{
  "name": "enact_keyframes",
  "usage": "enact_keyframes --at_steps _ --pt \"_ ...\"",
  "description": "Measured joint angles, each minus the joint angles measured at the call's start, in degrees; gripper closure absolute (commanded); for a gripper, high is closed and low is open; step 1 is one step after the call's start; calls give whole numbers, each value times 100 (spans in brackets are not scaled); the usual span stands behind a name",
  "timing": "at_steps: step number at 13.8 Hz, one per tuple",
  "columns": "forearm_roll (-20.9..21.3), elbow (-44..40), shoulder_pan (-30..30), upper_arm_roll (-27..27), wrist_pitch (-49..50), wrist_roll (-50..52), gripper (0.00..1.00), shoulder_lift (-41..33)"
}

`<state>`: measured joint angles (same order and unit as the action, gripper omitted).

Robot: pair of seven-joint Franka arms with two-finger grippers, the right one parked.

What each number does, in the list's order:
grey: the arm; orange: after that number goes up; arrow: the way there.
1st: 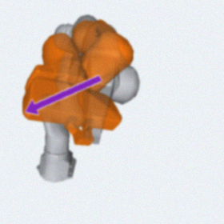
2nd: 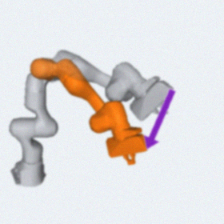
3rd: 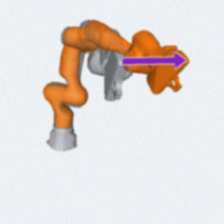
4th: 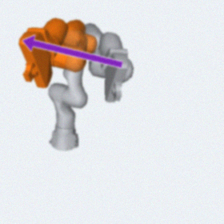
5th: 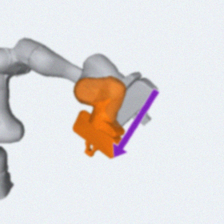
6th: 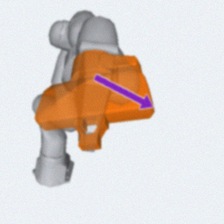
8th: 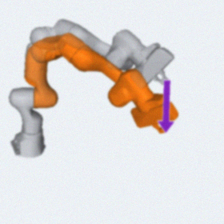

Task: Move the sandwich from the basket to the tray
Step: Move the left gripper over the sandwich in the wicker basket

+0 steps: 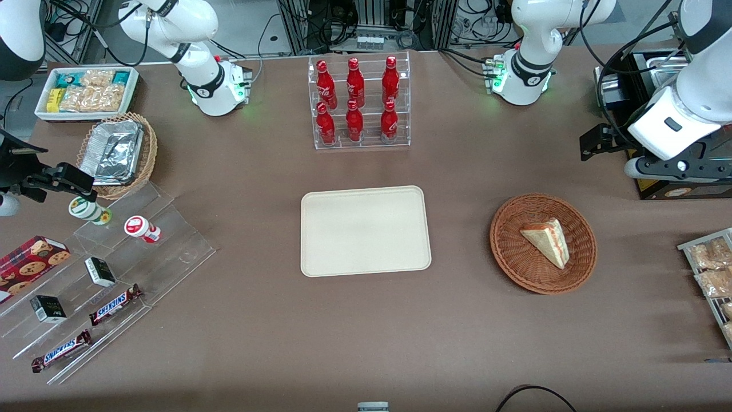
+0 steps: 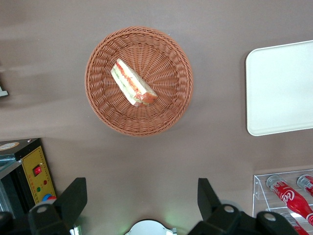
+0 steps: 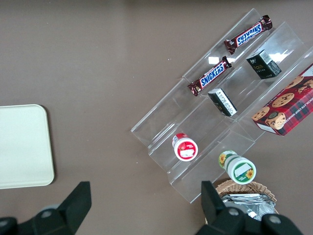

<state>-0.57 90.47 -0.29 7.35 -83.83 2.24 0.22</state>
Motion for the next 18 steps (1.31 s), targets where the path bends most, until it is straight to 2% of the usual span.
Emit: enact_keyframes --at_steps 8,18 --pt "-1 179 0 -9 -215 -13 0 89" --pt "2 1713 141 -35 -1969 -13 0 193"
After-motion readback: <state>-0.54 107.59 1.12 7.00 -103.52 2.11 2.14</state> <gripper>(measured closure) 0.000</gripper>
